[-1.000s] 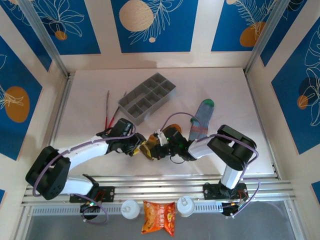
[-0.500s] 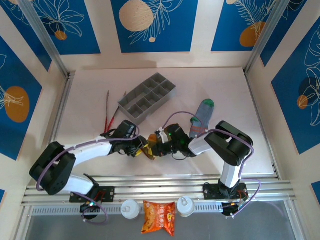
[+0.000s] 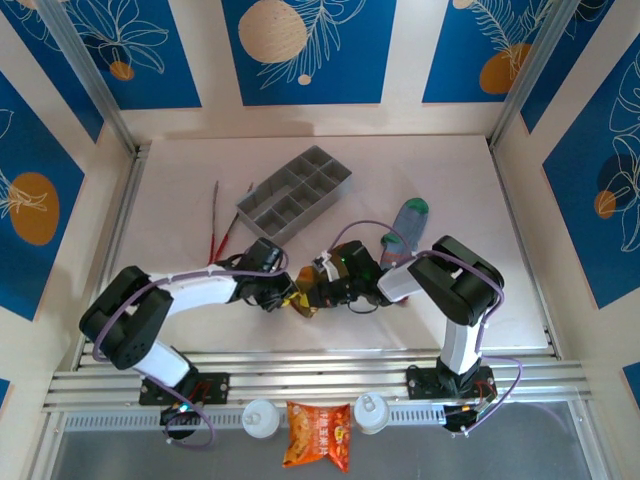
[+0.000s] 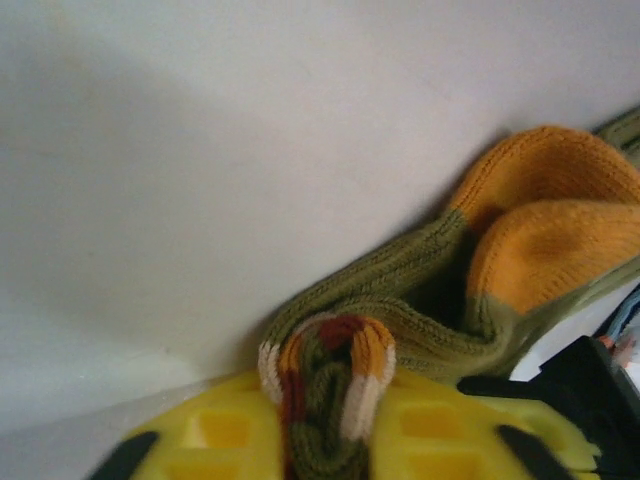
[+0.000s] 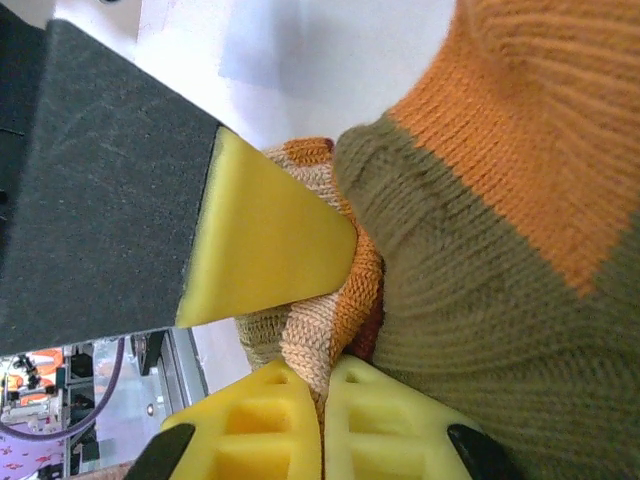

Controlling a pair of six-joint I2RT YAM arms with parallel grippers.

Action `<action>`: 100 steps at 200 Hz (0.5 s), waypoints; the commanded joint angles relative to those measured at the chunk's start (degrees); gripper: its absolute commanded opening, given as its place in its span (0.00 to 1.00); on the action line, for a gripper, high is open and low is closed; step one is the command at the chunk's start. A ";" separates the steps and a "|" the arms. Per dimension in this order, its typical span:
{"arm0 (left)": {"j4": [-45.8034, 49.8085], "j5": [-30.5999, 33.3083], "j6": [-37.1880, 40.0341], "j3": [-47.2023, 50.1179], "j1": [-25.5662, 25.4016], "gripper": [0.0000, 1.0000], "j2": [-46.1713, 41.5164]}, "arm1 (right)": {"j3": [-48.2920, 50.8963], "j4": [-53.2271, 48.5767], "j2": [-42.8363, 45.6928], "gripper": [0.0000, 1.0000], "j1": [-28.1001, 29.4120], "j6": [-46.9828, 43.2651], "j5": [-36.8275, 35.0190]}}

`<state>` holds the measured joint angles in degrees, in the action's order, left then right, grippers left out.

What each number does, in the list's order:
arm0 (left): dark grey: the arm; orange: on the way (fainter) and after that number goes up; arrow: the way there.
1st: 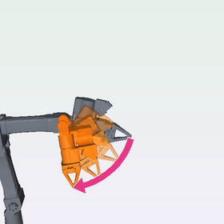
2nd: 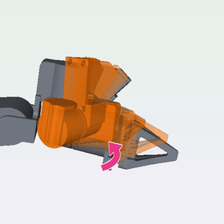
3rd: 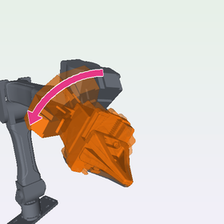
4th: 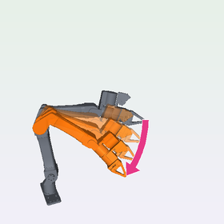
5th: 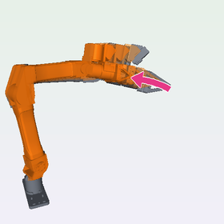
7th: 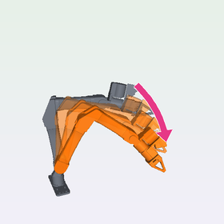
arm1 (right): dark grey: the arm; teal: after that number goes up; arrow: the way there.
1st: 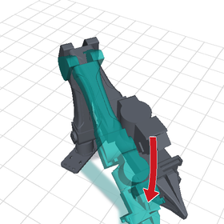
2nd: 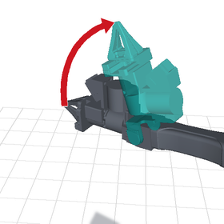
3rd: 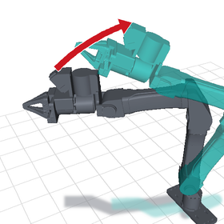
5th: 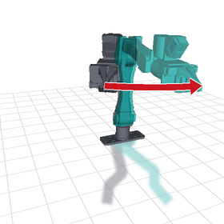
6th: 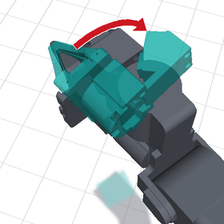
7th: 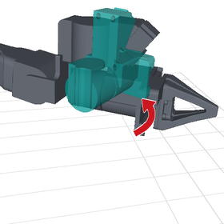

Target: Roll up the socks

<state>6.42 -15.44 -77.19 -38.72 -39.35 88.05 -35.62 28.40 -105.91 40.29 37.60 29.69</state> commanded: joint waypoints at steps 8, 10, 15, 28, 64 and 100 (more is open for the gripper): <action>9.74 -0.75 -1.53 0.47 -1.99 0.00 4.39 | -0.42 -31.77 -6.61 0.00 -0.60 -7.40 -17.52; 10.46 -0.87 -1.73 0.61 -1.96 0.00 4.27 | -1.01 -32.50 -6.57 0.00 -0.46 -8.10 -17.73; 12.77 -1.04 -2.55 1.09 -2.02 0.00 3.88 | -2.53 -34.22 -6.51 0.00 -0.04 -9.88 -18.37; 15.94 -1.52 -4.26 3.05 -2.10 0.00 2.54 | -6.80 -38.11 -6.36 0.00 1.18 -14.58 -20.03; 22.15 0.54 -8.76 6.37 -2.27 0.00 -0.56 | -14.19 -42.73 -3.83 0.16 6.05 -26.75 -20.57; 24.80 2.22 -11.74 1.51 -3.87 0.00 2.05 | -10.59 -39.72 6.10 0.34 7.95 -32.97 -22.85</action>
<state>13.52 -13.61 -85.73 -37.95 -40.18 84.71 -51.31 -4.12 -102.89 47.51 12.67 18.39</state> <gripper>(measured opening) 0.094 0.309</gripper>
